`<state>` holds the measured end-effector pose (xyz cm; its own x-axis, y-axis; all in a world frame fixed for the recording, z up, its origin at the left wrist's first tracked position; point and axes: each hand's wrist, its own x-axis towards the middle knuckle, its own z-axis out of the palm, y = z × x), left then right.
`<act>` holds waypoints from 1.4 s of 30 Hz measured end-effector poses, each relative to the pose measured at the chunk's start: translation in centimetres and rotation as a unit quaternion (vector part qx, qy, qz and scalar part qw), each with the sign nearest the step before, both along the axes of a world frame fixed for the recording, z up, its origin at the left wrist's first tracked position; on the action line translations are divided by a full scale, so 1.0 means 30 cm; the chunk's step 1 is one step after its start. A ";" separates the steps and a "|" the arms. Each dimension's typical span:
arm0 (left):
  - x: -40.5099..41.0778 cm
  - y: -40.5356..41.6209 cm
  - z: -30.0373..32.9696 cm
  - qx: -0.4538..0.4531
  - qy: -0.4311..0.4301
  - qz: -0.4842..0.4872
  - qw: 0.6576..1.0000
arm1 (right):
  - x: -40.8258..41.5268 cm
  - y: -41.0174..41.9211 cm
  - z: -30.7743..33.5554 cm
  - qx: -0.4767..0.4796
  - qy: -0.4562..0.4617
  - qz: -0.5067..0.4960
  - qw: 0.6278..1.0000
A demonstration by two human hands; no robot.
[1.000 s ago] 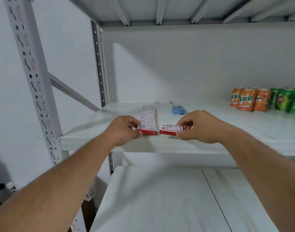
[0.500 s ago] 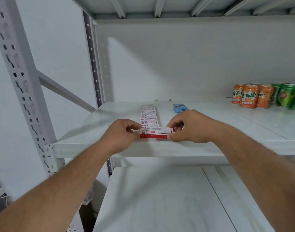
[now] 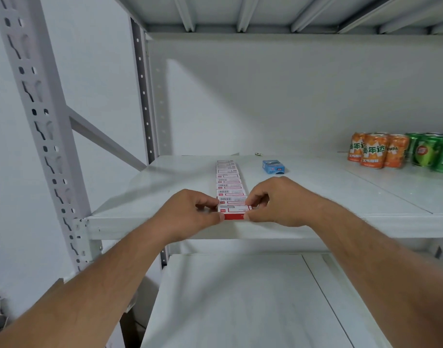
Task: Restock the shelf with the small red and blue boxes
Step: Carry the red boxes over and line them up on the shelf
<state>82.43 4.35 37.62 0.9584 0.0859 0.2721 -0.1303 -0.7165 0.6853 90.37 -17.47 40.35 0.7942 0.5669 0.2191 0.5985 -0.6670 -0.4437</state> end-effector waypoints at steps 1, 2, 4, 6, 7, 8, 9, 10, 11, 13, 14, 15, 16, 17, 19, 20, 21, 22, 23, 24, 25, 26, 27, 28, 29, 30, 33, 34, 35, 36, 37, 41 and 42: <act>0.001 0.001 0.000 0.001 -0.002 -0.005 1.000 | -0.001 0.000 0.001 -0.005 -0.005 -0.003 1.000; 0.004 0.002 -0.002 0.004 -0.005 -0.009 1.000 | -0.001 0.001 0.001 -0.008 -0.007 -0.006 1.000; 0.012 0.004 -0.004 0.011 -0.011 -0.014 1.000 | -0.001 0.003 0.002 -0.010 -0.007 -0.010 1.000; 0.018 0.004 -0.005 0.013 -0.015 -0.020 1.000 | -0.001 0.007 0.000 -0.010 -0.010 -0.012 1.000; 0.021 0.004 -0.005 0.015 -0.015 -0.024 0.999 | -0.001 0.008 -0.001 -0.009 -0.012 -0.013 1.000; 0.025 0.005 -0.005 0.019 -0.017 -0.025 0.999 | 0.000 0.010 -0.001 -0.008 -0.013 -0.014 1.000; 0.026 0.005 -0.005 0.023 -0.018 -0.024 0.999 | 0.002 0.012 -0.001 -0.008 -0.014 -0.016 1.000; 0.031 0.005 -0.005 0.025 -0.019 -0.022 0.999 | 0.004 0.012 -0.001 -0.007 -0.014 -0.020 1.000; 0.036 0.006 -0.006 0.029 -0.018 -0.018 0.999 | 0.007 0.013 -0.001 -0.006 -0.014 -0.024 1.000; 0.049 0.008 -0.007 0.040 -0.013 -0.007 0.999 | 0.013 0.015 -0.004 -0.004 -0.015 -0.031 0.999; 0.057 0.008 -0.008 0.045 -0.011 -0.002 0.999 | 0.015 0.015 -0.006 -0.003 -0.015 -0.034 0.999; 0.064 0.009 -0.008 0.050 -0.009 0.002 0.999 | 0.016 0.015 -0.007 -0.002 -0.014 -0.037 0.999; 0.070 0.010 -0.009 0.054 -0.007 0.006 0.998 | 0.016 0.015 -0.008 -0.001 -0.012 -0.039 0.999; 0.075 0.012 -0.010 0.057 -0.005 0.009 0.998 | 0.014 0.015 -0.008 0.000 -0.012 -0.041 0.999; 0.084 0.016 -0.014 0.060 -0.001 0.013 0.998 | 0.013 0.017 -0.008 0.002 -0.008 -0.044 0.999; 0.086 0.017 -0.016 0.062 0.001 0.013 0.998 | 0.012 0.017 -0.007 0.003 -0.004 -0.047 0.999; 0.086 0.016 -0.016 0.065 0.002 0.014 0.998 | 0.010 0.017 -0.007 0.004 -0.003 -0.049 0.999; 0.088 0.016 -0.017 0.068 0.002 0.014 0.998 | 0.009 0.016 -0.007 0.004 -0.004 -0.050 0.999; 0.088 0.015 -0.017 0.071 0.000 0.015 0.997 | 0.008 0.017 -0.008 0.002 -0.007 -0.050 0.999; 0.088 0.014 -0.016 0.072 -0.002 0.016 0.997 | 0.009 0.018 -0.010 0.000 -0.009 -0.050 0.999; 0.088 0.013 -0.014 0.074 -0.003 0.018 0.997 | 0.009 0.021 -0.011 -0.001 -0.011 -0.050 0.999; 0.088 0.013 -0.013 0.074 -0.002 0.018 0.997 | 0.008 0.023 -0.013 0.000 -0.010 -0.052 0.999; 0.088 0.013 -0.012 0.077 0.000 0.019 0.997 | 0.006 0.025 -0.015 0.002 -0.008 -0.055 0.998; 0.089 0.013 -0.012 0.078 0.000 0.022 0.997 | 0.006 0.026 -0.016 0.003 -0.007 -0.059 0.998; 0.085 0.011 -0.011 0.079 0.001 0.023 0.997 | 0.005 0.026 -0.017 0.004 -0.008 -0.062 0.998; 0.081 0.009 -0.010 0.080 -0.002 0.022 0.997 | 0.003 0.026 -0.018 0.002 -0.011 -0.065 0.998; 0.069 0.000 -0.006 0.078 -0.009 0.023 0.997 | -0.004 0.023 -0.021 -0.015 -0.017 -0.068 0.997; 0.066 -0.002 -0.007 0.077 -0.008 0.023 0.997 | -0.006 0.021 -0.023 -0.020 -0.016 -0.068 0.997; 0.062 -0.001 -0.008 0.079 -0.007 0.024 0.997 | -0.010 0.019 -0.024 -0.021 -0.011 -0.067 0.997; 0.054 -0.004 -0.004 0.080 -0.007 0.021 0.997 | -0.020 0.014 -0.023 -0.021 -0.006 -0.066 0.998; 0.045 -0.006 -0.001 0.078 -0.007 0.019 0.997 | -0.030 0.008 -0.022 -0.022 -0.005 -0.066 0.998; 0.003 0.000 0.006 0.047 -0.007 0.034 0.998 | -0.090 -0.020 -0.015 -0.054 -0.046 -0.080 0.994; -0.005 0.008 0.005 0.061 -0.013 0.044 0.997 | -0.108 -0.025 -0.017 -0.067 -0.053 -0.077 0.993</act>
